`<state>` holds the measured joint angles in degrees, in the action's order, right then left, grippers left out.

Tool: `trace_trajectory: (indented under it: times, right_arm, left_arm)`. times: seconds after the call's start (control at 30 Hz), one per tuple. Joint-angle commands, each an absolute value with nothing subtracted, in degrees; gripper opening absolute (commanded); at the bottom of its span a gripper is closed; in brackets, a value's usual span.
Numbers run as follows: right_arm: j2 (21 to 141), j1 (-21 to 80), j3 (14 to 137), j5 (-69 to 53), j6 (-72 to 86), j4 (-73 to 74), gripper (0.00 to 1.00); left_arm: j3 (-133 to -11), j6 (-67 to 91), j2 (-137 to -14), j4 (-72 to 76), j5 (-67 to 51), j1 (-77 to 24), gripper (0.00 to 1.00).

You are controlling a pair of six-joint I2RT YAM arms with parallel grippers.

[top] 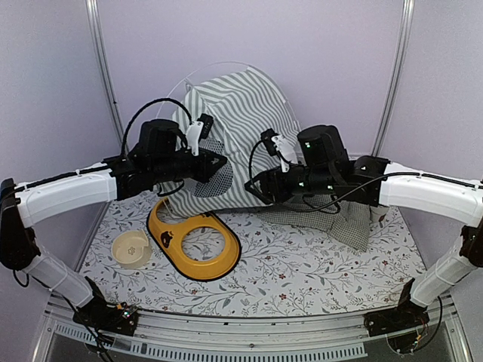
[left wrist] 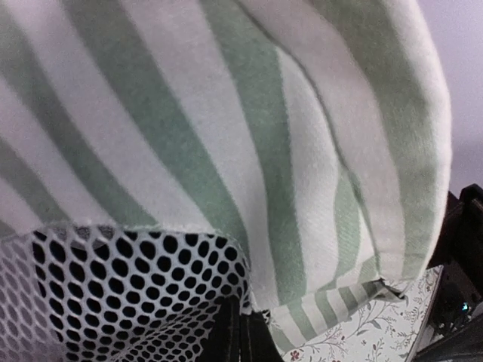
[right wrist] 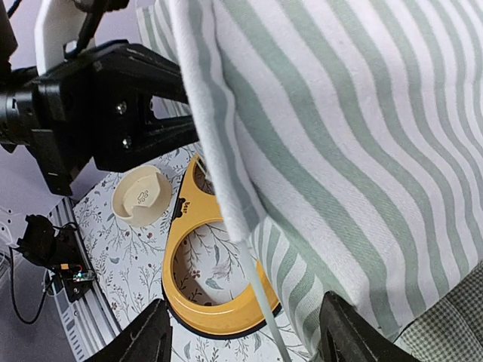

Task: Set up the pet tent
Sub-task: Pass from the right arm to the left, then place the tent at the corner of the board.

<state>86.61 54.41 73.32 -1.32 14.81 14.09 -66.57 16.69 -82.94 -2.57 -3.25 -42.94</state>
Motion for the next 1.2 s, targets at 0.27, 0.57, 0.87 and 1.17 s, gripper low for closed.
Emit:
trace_trajectory:
  times: [0.27, 0.57, 0.87, 1.17]
  right_arm:
    - [85.0, 52.5, 77.1, 4.2, 16.1, 20.1, 0.63]
    - [86.9, 52.6, 82.5, -0.4, 11.4, 22.0, 0.49]
    - [89.3, 52.6, 85.3, -3.5, 9.1, 25.1, 0.36]
    - [90.8, 53.1, 87.5, -2.2, 9.0, 26.2, 0.27]
  left_arm:
    - [-65.8, 16.7, -81.6, -0.7, -1.4, -43.4, 0.0]
    - [-65.8, 16.4, -82.0, -0.4, -2.1, -43.4, 0.0]
    - [-66.0, 16.3, -82.1, -0.1, -2.4, -43.5, 0.0]
    - [-66.0, 16.3, -82.3, -0.2, -2.6, -43.5, 0.0]
